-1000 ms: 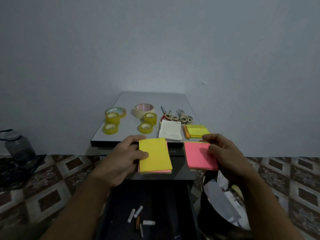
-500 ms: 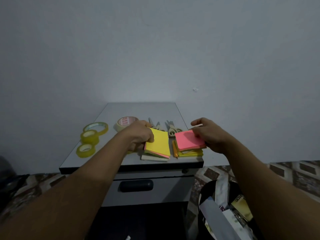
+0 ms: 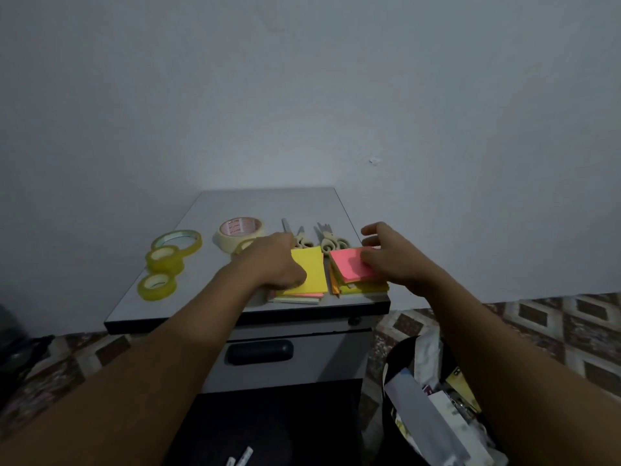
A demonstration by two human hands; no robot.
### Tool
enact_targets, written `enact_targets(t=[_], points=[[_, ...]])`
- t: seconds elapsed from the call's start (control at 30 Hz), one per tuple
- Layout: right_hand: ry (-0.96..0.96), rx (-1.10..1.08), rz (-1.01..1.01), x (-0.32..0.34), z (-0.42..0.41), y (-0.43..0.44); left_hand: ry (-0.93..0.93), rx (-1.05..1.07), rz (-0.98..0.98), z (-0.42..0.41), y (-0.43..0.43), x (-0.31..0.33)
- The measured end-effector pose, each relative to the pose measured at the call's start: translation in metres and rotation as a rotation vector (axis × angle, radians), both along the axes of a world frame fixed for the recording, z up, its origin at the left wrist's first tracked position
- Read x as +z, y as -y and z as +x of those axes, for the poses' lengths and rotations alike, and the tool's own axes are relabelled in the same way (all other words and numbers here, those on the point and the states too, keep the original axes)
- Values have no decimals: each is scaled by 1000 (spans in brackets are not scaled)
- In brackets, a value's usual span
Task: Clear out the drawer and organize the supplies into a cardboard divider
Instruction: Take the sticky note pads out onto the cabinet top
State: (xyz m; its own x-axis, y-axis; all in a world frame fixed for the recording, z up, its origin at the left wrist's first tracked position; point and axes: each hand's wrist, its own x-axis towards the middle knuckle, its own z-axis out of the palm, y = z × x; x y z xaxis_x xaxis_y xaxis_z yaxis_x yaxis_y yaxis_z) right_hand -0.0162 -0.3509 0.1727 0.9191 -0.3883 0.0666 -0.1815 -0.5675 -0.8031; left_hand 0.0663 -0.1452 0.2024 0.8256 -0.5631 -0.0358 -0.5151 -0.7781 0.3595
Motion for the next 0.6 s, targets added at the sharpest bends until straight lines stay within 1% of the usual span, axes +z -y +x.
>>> enact_targets(t=[0.17, 0.27, 0.4, 0.5, 0.6], points=[[57, 26, 94, -16, -12, 2, -72, -65, -63, -10, -16, -10], [60, 49, 94, -19, -13, -2, -47, -38, -87, -11, -19, -13], [62, 13, 92, -19, -14, -6, -39, -11, -133, -10, -21, -18], [10, 103, 139, -20, -23, -3, -29, -17, -154, -12, -22, -22], [-86, 194, 74, -23, -29, -1, -16, -12, -159, -13, -22, -24]])
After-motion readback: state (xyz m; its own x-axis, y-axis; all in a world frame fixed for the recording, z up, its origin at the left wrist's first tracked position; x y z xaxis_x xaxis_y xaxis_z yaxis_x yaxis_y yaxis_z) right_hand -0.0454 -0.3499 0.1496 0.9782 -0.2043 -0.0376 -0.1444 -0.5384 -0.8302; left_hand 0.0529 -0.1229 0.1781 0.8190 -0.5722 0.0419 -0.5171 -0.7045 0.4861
